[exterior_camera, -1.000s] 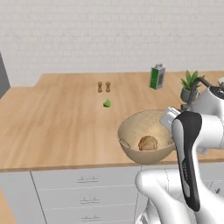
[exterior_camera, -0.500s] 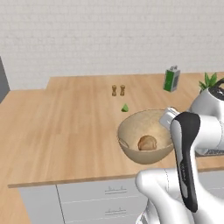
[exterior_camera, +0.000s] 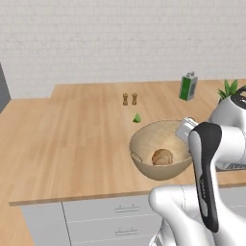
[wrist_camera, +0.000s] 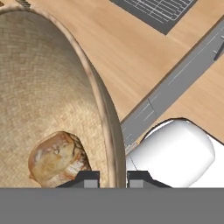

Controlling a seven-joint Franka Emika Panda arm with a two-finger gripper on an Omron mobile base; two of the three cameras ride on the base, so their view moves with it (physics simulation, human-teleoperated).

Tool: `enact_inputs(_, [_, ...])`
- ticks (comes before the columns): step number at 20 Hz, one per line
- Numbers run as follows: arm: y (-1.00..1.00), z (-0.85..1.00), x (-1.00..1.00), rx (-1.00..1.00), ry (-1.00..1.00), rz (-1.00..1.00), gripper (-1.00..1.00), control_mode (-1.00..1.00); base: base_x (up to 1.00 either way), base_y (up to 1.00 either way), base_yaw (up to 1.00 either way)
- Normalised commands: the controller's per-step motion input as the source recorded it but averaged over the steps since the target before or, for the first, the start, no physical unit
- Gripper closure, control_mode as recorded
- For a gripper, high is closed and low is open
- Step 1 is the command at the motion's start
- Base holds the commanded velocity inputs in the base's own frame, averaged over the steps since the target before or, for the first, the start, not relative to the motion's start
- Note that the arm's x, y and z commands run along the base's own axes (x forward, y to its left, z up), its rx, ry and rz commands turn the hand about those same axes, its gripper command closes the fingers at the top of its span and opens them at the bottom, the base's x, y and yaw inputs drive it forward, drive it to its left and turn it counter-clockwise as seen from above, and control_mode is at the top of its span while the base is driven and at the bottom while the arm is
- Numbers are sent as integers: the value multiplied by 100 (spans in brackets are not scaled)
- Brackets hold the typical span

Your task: Open the cabinet, pick up the bread from the cabinet and place it in the basket. Then move the basket to the dining counter.

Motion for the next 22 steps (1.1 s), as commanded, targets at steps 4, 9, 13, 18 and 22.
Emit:
enact_inputs(4, [4, 0, 70, 0, 0, -8, 100, -100, 14, 3, 0])
enact_inputs(9, [20, 0, 100, 0, 0, -9, 100, -100, 0, 0, 0])
enact_inputs(13, [26, 8, 100, 5, 0, 2, 100, -100, 0, 0, 0])
enact_inputs(18, [-27, 10, 100, 4, 1, 0, 100, -100, 0, 0, 0])
enact_inputs(22, [-52, 0, 79, 4, 1, 0, 100, -100, 0, 0, 0])
